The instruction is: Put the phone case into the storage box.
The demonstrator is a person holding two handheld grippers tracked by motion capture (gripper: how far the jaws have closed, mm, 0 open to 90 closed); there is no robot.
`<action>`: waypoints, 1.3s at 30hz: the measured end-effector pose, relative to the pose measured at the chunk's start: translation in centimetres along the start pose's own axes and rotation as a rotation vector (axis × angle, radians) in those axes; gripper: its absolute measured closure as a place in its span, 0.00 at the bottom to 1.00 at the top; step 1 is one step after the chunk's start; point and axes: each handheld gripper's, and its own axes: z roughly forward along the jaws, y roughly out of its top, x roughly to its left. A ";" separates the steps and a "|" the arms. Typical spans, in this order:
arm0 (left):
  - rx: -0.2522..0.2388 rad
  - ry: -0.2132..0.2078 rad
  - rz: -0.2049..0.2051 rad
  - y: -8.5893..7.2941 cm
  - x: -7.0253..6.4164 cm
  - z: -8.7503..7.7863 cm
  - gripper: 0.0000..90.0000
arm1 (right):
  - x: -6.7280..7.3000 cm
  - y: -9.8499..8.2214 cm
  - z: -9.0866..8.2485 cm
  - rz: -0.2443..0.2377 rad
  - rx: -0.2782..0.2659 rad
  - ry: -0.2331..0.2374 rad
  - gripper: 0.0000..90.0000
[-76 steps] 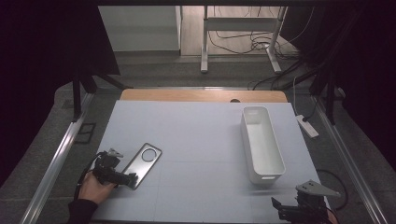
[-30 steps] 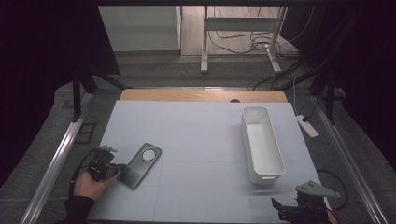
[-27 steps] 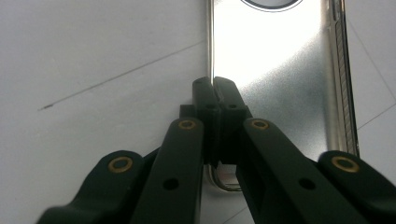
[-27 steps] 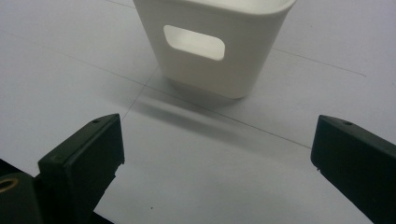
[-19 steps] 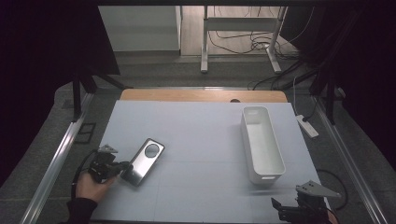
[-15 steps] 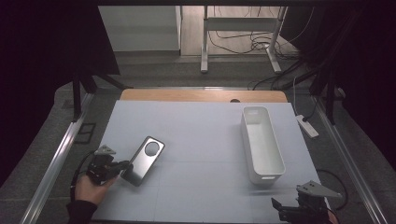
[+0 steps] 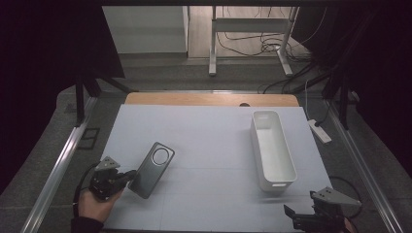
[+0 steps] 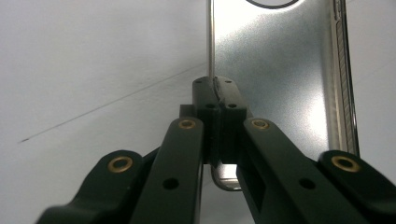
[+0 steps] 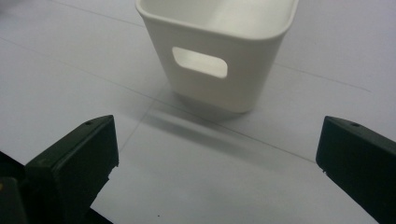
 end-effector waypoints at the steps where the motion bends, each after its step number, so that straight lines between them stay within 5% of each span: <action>1: -0.005 -0.001 0.002 -0.1 -0.2 -0.1 0.99 | 0.0 0.1 0.0 -0.001 -0.001 0.003 0.00; 16: -0.043 0.005 0.025 -0.9 -2.6 -1.2 0.99 | 0.9 1.3 0.0 -0.025 -0.010 0.106 0.00; 21: -0.054 -0.004 0.031 -1.0 -3.2 -1.2 0.99 | 1.2 2.0 -0.1 -0.009 -0.031 0.165 0.00; 26: -0.054 -0.016 0.037 -1.0 -3.7 -1.2 0.99 | 1.9 2.7 0.1 -0.041 -0.033 0.216 0.00; 32: -0.058 -0.025 0.044 -0.9 -4.0 -1.1 0.99 | 2.7 3.6 0.6 -0.075 -0.027 0.243 0.00; 39: -0.057 -0.034 0.054 -0.5 -4.2 -0.7 0.99 | 2.6 4.5 1.3 -0.060 -0.041 0.275 0.00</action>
